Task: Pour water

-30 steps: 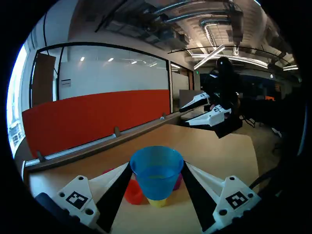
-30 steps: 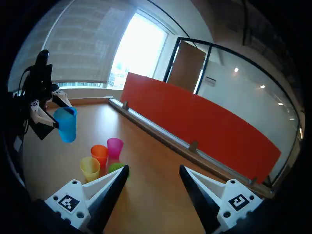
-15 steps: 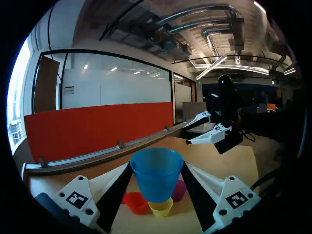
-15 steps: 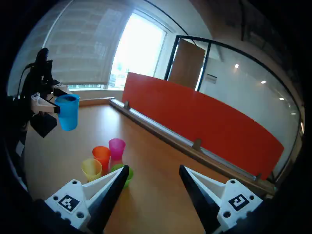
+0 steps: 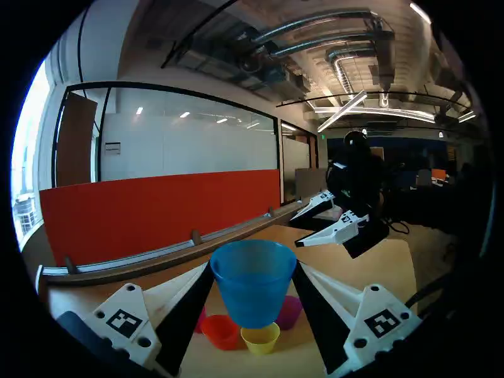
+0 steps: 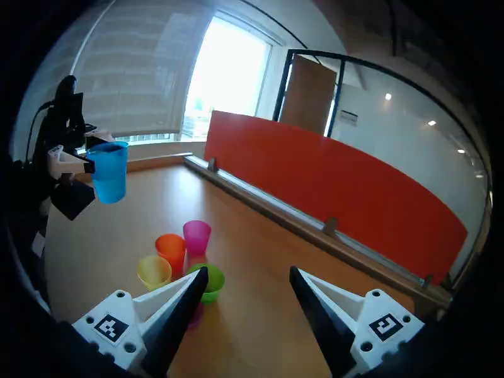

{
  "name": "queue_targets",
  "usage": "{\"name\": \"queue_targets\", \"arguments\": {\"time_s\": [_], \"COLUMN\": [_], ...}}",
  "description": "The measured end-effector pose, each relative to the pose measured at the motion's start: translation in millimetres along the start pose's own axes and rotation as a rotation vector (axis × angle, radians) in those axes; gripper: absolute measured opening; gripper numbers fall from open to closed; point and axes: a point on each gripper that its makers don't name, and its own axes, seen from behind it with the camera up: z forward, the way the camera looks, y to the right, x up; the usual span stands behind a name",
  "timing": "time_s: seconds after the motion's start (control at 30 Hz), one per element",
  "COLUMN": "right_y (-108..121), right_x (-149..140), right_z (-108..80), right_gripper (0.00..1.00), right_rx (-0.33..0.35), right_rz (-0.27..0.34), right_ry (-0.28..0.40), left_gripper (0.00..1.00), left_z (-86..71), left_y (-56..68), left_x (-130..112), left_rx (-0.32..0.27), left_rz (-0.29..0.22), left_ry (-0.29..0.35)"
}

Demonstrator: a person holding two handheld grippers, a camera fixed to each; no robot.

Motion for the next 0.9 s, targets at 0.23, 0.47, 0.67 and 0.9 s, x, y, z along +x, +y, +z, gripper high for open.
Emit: {"name": "queue_targets", "arguments": {"time_s": [0.23, 0.47, 0.67, 0.9], "right_y": [-7.9, -18.5, -27.1, -35.1], "right_x": [-4.5, -12.1, -20.7, -26.7], "right_z": [16.3, 36.6, 52.4, 65.6], "right_gripper": [1.0, 1.0, 1.0, 1.0], "right_rx": [0.044, 0.084, 0.118, 0.157], "right_rz": [0.013, 0.017, 0.03, 0.036], "right_ry": [-0.03, -0.067, -0.099, -0.132], "left_gripper": [0.86, 0.86, 0.86, 0.86], "left_z": [0.4, 0.3, -0.5, -2.0], "left_y": [-1.0, -1.7, -5.3, -6.9], "left_x": [4.3, 1.1, -2.3, -1.9], "left_rx": [0.005, 0.006, 0.012, 0.012], "left_rz": [0.011, 0.012, 0.005, 0.002], "left_ry": [0.0, -0.002, -0.007, -0.005]}}
